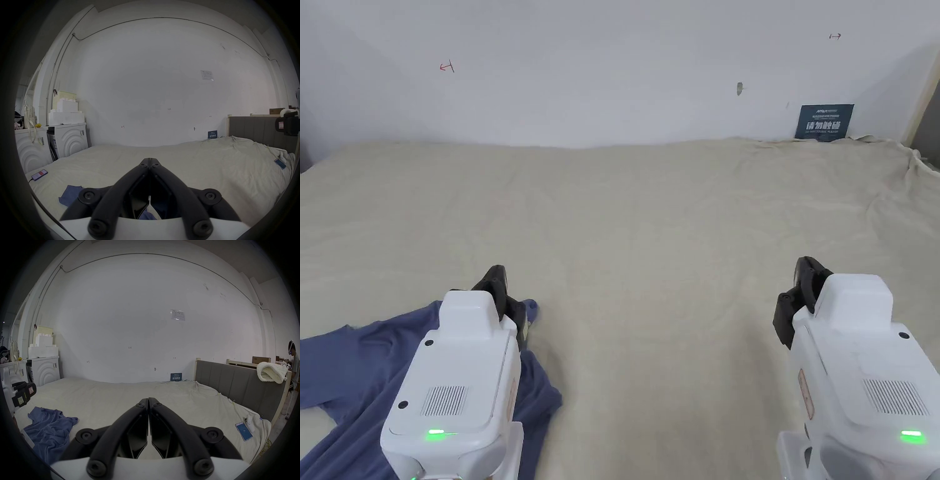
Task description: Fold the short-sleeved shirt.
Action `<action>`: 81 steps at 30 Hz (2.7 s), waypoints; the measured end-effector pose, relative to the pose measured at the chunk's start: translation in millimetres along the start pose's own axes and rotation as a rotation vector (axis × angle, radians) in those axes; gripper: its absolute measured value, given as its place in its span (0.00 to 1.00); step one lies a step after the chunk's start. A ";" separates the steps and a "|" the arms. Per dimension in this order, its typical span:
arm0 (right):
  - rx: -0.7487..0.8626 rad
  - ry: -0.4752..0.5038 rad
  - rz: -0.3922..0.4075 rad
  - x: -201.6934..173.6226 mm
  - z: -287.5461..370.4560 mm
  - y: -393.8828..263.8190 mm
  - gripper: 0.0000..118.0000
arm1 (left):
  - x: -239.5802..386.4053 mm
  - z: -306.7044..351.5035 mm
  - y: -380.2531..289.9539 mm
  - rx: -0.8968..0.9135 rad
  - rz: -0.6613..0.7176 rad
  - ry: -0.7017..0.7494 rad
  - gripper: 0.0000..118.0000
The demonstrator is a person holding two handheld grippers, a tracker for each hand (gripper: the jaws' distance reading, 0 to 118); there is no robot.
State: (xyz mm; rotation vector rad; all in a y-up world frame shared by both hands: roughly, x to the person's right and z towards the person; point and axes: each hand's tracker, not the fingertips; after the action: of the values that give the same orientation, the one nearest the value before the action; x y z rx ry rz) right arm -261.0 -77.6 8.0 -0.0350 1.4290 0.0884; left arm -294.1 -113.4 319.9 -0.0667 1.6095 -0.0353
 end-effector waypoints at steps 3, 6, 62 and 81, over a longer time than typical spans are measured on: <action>0.001 0.002 -0.002 0.3 0.2 0.4 0.00 | -0.2 -0.5 -0.4 -0.001 0.002 0.000 0.00; 0.004 0.001 -0.001 0.4 0.2 0.7 0.00 | -0.4 -0.4 -0.7 0.002 -0.003 -0.001 0.00; -0.008 0.460 0.045 -189.0 -14.3 -3.4 0.00 | -176.4 77.3 -21.0 -0.075 -0.043 0.416 0.00; -0.054 0.414 0.072 -179.6 -29.7 -13.1 0.00 | -191.0 -58.5 -71.9 -0.769 0.232 0.091 0.01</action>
State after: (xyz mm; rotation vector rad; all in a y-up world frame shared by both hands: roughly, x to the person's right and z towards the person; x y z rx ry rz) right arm -314.2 -100.2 181.2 -0.0484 1.8416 0.1875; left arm -343.6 -173.8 517.3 -0.4758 1.6309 0.7707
